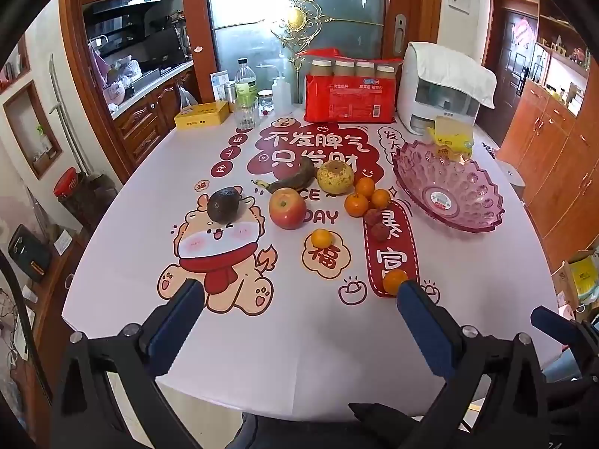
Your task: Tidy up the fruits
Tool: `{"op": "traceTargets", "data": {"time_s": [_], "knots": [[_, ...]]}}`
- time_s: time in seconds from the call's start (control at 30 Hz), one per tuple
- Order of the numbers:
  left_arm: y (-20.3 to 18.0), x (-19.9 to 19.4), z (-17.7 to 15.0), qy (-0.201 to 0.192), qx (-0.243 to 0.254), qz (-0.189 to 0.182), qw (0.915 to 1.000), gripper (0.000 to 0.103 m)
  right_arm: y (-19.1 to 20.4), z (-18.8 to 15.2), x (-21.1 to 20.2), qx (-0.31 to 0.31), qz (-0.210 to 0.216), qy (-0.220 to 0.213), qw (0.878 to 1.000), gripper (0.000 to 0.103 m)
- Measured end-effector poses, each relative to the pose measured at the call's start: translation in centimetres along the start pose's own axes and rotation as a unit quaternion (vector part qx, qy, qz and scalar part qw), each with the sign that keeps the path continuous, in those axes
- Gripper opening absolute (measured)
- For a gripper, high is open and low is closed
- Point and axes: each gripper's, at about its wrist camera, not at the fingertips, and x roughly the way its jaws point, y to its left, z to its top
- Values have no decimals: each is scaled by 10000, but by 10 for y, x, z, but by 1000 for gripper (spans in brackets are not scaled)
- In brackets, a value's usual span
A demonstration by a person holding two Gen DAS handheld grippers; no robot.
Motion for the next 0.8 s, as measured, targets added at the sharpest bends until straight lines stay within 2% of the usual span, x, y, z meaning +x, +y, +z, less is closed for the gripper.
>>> {"op": "traceTargets", "data": {"time_s": [0.8], "knots": [[8, 11, -1, 65, -24, 53, 10000, 102, -5, 2, 1, -8, 45, 79, 10000, 103]]}}
